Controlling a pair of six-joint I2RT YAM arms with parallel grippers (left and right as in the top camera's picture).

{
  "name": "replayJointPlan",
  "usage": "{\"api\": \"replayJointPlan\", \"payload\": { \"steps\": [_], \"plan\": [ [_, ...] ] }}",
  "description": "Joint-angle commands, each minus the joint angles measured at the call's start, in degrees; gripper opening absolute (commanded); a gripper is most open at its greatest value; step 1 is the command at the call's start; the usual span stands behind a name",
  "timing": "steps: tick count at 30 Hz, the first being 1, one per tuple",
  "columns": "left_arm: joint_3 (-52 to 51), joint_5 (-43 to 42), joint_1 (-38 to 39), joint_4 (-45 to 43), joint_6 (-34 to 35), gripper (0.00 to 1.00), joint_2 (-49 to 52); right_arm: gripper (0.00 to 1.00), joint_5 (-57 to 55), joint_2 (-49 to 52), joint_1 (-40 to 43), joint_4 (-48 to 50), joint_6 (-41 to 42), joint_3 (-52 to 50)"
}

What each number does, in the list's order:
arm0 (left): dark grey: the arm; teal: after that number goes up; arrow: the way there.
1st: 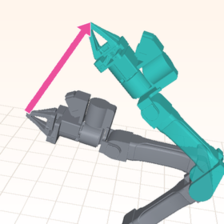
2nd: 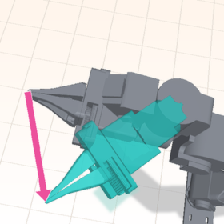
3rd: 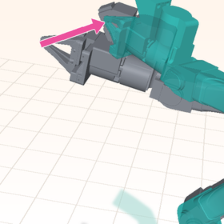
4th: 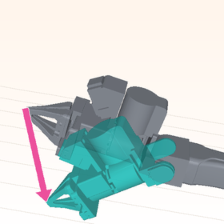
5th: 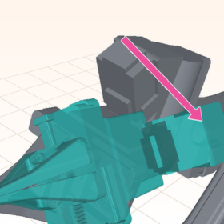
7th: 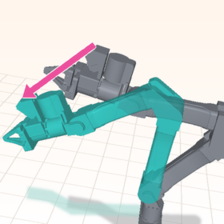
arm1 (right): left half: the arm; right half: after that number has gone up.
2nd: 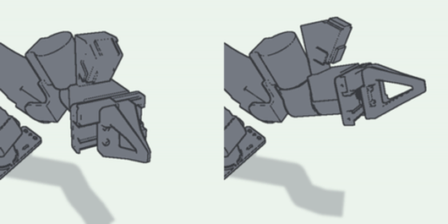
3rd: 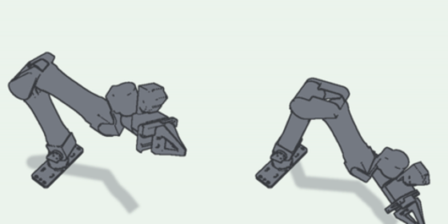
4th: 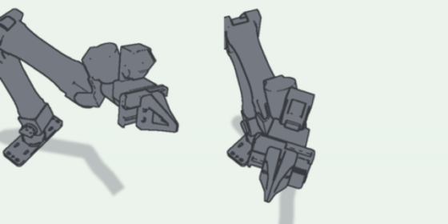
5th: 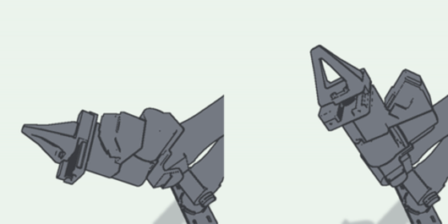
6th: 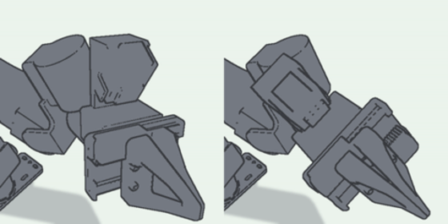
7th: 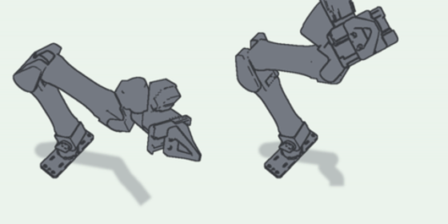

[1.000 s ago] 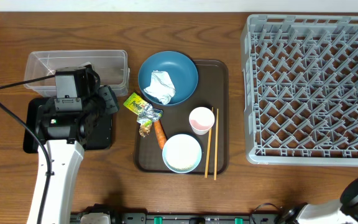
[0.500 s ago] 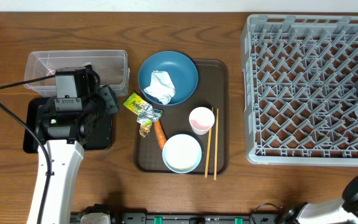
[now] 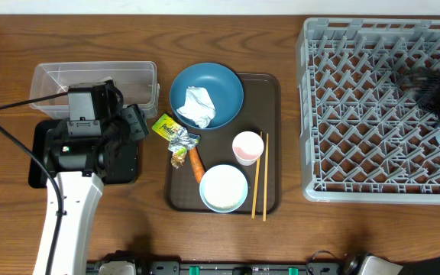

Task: Sort waste into correct bins and load items into the dishwasher rack
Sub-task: 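Reach the left gripper to the pink cup and grasp it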

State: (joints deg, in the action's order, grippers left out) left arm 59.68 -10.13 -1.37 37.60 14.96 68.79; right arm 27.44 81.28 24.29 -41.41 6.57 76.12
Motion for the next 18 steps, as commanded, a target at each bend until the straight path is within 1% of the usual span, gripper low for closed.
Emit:
{"api": "replayJointPlan", "payload": {
  "steps": [1,5,8,15,18],
  "plan": [
    [0.5,-1.0,1.2,0.3,-0.4,0.53,0.6,0.99,1.7,0.2,-7.5,-1.7,-4.3,0.5],
    [0.5,-3.6,6.0,-0.1,-0.3,0.54,2.9,0.99,-1.3,0.4,-12.8,-3.3,-4.0,0.5],
    [0.5,-4.1,11.6,-1.2,-0.1,0.54,6.4,0.99,-3.1,0.4,-15.1,-4.0,-3.8,0.5],
    [0.6,-4.4,23.5,-6.1,0.3,0.54,15.0,0.99,-5.4,0.5,-15.3,-5.8,-3.9,0.5],
    [0.6,-4.4,26.8,-8.0,2.3,0.54,17.4,0.99,-7.1,0.5,-15.3,-6.4,-3.9,0.5]
  ]
}}
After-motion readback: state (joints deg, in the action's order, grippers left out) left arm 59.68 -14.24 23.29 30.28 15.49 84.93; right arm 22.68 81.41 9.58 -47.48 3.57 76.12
